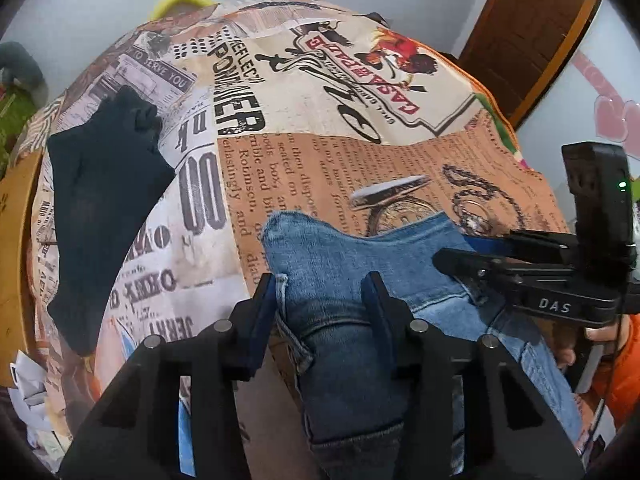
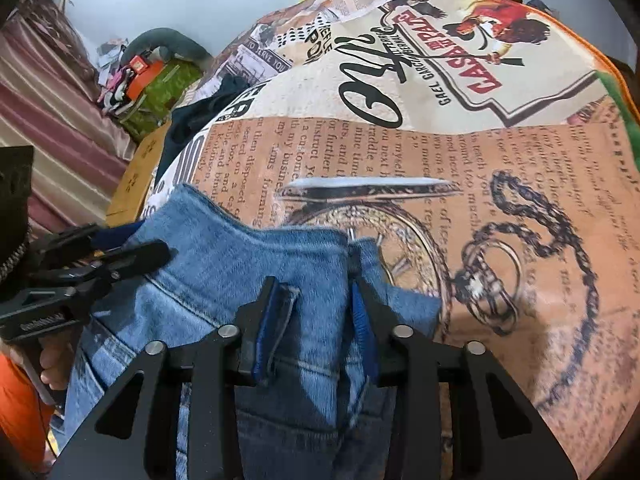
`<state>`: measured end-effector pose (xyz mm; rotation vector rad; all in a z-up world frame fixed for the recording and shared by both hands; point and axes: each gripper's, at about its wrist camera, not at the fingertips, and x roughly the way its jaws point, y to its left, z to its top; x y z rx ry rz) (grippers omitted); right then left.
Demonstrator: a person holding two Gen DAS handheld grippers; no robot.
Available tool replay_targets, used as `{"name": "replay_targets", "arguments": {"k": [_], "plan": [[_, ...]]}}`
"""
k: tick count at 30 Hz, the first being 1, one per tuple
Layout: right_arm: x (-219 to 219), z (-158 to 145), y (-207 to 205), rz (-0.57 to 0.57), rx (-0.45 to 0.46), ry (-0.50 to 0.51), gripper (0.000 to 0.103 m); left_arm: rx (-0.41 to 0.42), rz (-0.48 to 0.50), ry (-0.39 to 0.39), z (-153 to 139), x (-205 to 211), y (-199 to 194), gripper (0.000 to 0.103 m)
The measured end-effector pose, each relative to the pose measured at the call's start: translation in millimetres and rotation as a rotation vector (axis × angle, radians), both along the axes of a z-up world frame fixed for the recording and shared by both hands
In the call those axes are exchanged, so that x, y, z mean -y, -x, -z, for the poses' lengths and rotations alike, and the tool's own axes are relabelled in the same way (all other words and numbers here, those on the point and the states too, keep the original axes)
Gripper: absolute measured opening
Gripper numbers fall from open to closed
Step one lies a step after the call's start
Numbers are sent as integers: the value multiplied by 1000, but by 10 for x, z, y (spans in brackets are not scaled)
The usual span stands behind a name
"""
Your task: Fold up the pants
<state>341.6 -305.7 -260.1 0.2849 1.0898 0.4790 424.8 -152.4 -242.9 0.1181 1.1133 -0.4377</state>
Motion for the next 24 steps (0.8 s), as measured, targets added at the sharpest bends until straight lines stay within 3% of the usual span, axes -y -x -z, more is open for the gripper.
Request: {"name": "replay_targets", "arguments": {"k": [7,12,16,19,21,24], "plan": [[-143,-22,125,-22,94,161,17,80,-42,-123,148,105,56,41],[-110,-299,337,1,133,267,36,64,-41,-124,-34,53,43,43],[-12,-556,620,-1,167,189,47,85,-48,-78,-369,-51,249,64],[-44,-689,822,-22,194,142,63,106,-32,-46,-542,-59,462,78],[-101,-695,901,-41,178,114,74,104,-17,-48,-567,-23,572,80],[-251,-549,1014,-93,120,134,73,68,24,-100,-440,62,741,84]]}}
